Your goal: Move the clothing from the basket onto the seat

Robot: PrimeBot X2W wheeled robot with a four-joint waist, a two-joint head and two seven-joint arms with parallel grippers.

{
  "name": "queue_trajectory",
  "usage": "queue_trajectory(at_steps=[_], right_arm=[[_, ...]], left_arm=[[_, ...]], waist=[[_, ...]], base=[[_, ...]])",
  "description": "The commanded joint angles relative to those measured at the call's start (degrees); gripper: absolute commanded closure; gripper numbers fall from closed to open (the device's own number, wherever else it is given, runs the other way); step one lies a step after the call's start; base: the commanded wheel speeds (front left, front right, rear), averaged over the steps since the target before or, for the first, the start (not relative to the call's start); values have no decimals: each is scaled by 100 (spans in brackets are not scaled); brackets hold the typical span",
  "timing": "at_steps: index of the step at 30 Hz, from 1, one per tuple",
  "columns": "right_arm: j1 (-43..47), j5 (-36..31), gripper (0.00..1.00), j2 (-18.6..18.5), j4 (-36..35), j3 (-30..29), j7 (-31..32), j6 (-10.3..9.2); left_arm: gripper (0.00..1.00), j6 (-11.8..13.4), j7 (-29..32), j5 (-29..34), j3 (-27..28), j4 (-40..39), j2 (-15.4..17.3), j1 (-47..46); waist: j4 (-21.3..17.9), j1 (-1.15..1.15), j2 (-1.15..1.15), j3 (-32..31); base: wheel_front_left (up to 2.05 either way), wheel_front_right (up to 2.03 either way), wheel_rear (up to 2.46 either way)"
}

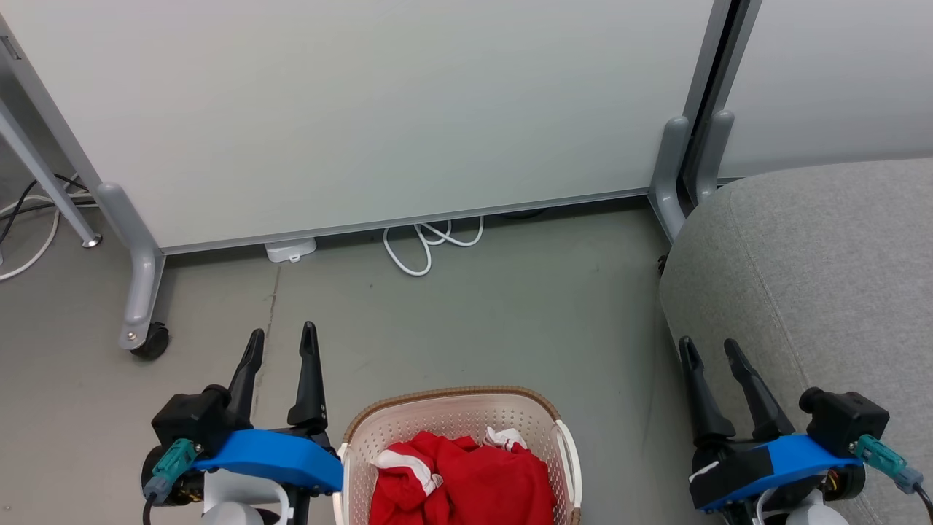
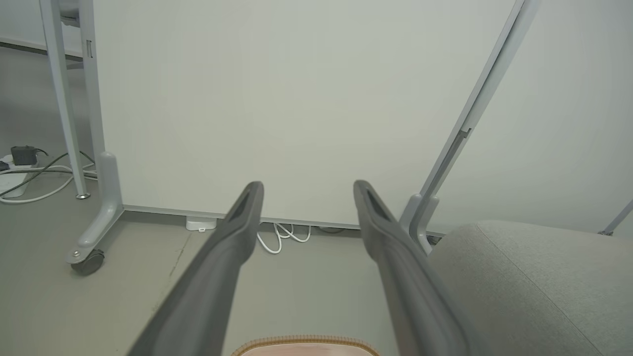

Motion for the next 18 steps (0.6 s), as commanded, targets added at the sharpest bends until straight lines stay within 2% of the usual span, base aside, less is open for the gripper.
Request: queue_trajectory(at_steps=[1, 18], right_arm=[[-99, -106, 0, -46, -25, 11, -54, 10], [-122, -1005, 0, -51, 64, 32, -271, 12]], left_arm=[[0, 17, -52, 120, -10, -34, 45, -129], [0, -42, -266, 967, -167, 81, 51, -160]], waist=[[-2, 0, 0, 0], [3, 0, 0, 14]], base=[[0, 0, 0], [0, 0, 0]])
